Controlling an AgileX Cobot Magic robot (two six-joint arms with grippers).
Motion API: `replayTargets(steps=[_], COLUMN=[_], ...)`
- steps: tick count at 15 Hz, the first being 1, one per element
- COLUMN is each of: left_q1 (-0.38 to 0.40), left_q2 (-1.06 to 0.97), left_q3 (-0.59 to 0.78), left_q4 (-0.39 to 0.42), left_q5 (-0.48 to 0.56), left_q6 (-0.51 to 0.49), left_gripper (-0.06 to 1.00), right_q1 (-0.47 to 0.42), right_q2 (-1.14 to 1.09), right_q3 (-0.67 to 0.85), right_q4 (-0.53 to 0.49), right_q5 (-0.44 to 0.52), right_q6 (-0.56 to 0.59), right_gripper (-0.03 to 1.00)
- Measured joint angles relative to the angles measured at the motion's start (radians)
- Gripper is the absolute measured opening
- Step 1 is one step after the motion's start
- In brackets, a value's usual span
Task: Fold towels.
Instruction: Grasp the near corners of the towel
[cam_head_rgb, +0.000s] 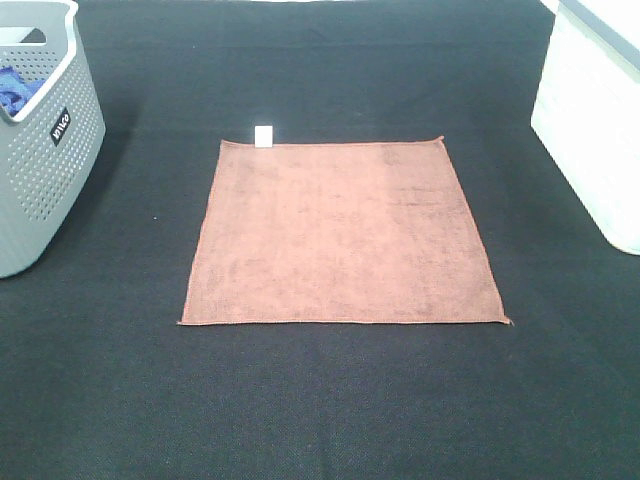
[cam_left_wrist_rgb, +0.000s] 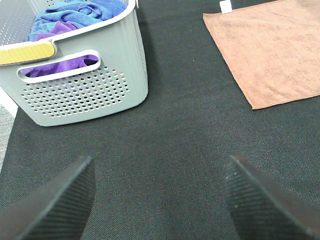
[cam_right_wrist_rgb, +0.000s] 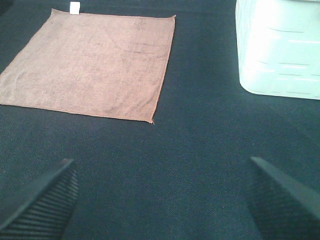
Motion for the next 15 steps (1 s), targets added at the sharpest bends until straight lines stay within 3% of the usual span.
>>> replayTargets(steps=[15], left_q1=[0.0], left_q2=[0.0], left_q3=[0.0], left_q4=[0.0], left_q5=[0.0], left_q6=[0.0], left_gripper=[0.69], right_q1=[0.0], right_q2=[0.0], right_q3=[0.0], right_q4=[0.0], right_q5=[0.0], right_q6=[0.0], right_gripper=[0.85])
